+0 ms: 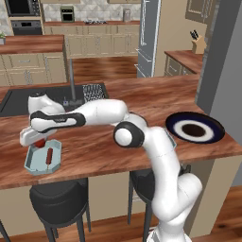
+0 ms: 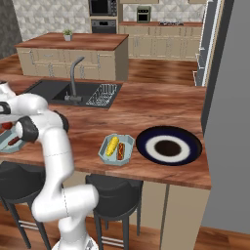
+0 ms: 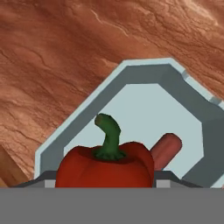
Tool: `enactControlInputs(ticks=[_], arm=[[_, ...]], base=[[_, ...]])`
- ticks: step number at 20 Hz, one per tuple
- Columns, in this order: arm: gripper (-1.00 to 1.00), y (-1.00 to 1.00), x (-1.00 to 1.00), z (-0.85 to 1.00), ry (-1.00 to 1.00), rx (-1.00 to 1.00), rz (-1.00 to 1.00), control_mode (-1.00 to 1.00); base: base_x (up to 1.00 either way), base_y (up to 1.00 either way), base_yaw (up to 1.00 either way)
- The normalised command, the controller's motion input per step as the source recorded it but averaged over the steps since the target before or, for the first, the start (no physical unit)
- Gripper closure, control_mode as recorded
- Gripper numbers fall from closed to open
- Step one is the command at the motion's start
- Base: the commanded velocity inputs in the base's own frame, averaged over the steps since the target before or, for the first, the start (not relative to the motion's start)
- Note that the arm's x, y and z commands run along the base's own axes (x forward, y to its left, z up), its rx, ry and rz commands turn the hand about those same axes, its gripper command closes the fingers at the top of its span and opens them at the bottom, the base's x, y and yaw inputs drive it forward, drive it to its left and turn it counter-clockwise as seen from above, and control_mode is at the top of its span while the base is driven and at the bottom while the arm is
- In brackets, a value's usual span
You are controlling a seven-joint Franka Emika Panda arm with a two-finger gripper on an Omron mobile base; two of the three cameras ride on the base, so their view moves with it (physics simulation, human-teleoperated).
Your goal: Place one cooked food and one vegetable from the large plate to each tupperware container.
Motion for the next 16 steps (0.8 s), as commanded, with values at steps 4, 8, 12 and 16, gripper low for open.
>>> enactControlInputs(ticks=[4,8,12,16], arm=[[1.0,0.02,-0.03,-0.27,-0.01,0.02,0.06,-1.0],[1.0,0.0,-0.01,-0.27,0.0,0.0,0.07,-1.0],[1.0,0.0,0.0,-0.32,0.0,0.0,0.07,-1.0],[1.0,-0.01,0.0,-0.33,0.0,0.0,0.07,-1.0]], base=[[0.0,0.0,0.0],[0.0,0.0,0.0],[0.0,0.0,0.0],[0.0,0.0,0.0]])
